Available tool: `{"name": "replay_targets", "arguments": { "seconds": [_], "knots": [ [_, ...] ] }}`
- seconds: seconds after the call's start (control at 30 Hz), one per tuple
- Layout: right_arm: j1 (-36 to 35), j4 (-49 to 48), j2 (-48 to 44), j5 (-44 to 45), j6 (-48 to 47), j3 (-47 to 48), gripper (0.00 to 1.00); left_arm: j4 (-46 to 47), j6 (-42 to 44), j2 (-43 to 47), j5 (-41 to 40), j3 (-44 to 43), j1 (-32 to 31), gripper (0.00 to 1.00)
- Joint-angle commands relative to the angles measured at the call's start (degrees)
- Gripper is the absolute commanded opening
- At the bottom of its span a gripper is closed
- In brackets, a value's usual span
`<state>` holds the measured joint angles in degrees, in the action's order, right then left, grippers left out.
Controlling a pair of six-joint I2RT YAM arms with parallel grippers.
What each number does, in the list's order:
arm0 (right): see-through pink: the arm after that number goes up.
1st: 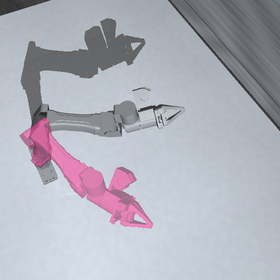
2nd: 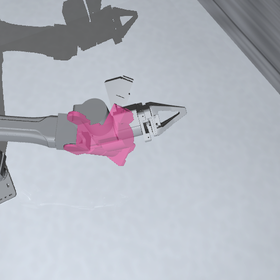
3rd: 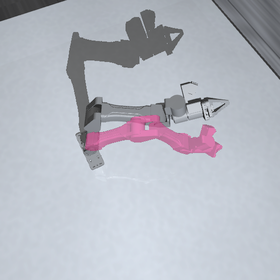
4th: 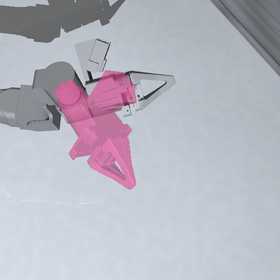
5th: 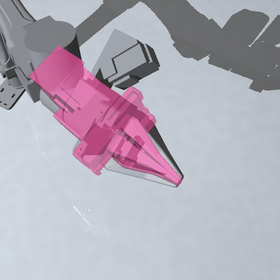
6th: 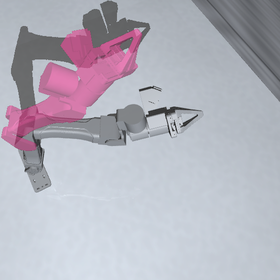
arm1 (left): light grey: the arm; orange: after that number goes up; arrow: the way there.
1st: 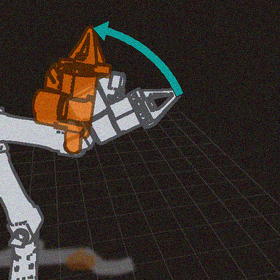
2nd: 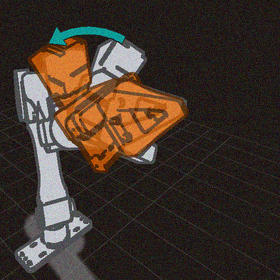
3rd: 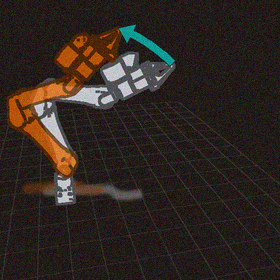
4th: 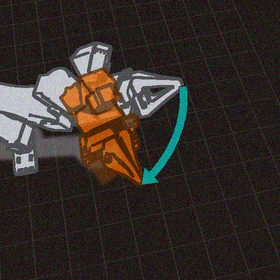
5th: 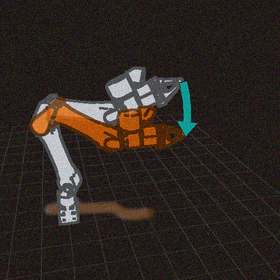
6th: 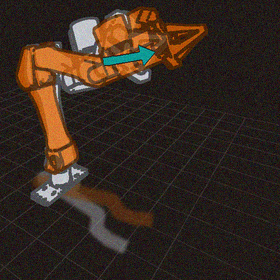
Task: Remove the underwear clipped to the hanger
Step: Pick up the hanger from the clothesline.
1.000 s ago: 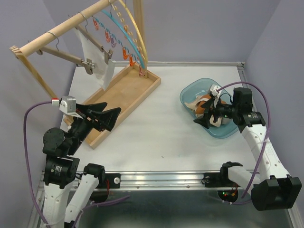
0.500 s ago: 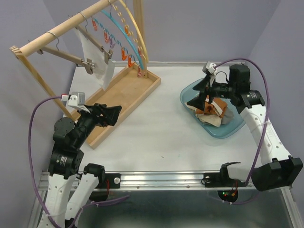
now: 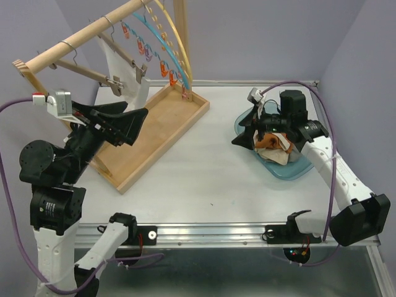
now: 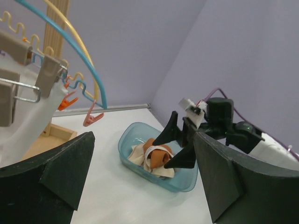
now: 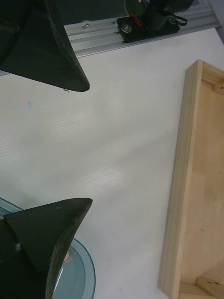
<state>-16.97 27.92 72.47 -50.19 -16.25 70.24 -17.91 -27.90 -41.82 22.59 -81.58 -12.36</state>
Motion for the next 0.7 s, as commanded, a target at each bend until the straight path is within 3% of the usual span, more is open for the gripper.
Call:
{"name": "replay_targets", "arguments": {
  "seconds": [0.0, 0.27, 0.4, 0.43, 0.5, 0.57, 0.67],
  "knots": [
    [-0.34, -4.89, -2.77, 0.63, 0.34, -4.65, 1.00, 3.23, -3.38, -5.28, 3.69, -6.38, 0.05, 0.99],
    [-0.25, -6.30, -3.03, -0.34, 0.25, -7.92, 1.00, 2.09, -3.65, -18.27, -2.19, -23.95, -1.70, 0.99],
    [-0.25, -6.65, -3.73, -0.43, 0.17, -8.89, 1.00, -5.61, 2.91, -26.71, -15.86, -35.90, -8.19, 0.99],
    [-0.25, -6.83, -3.91, -0.43, 0.17, -9.06, 1.00, -7.64, 4.42, -30.99, -19.22, -42.37, -10.99, 0.99],
    [-0.25, -6.92, -4.00, -0.26, 0.08, -9.50, 1.00, -11.95, 6.88, -34.71, -26.24, -47.86, -11.46, 0.99],
    [-0.25, -7.09, -4.26, -0.08, 0.08, -9.85, 1.00, -12.59, 7.33, -37.61, -29.52, -51.30, -11.46, 0.99],
    [-0.25, -7.27, -4.88, 0.27, -0.18, -10.38, 1.00, -10.22, 7.51, -37.46, -34.18, -48.25, -11.55, 0.99]
  ]
}}
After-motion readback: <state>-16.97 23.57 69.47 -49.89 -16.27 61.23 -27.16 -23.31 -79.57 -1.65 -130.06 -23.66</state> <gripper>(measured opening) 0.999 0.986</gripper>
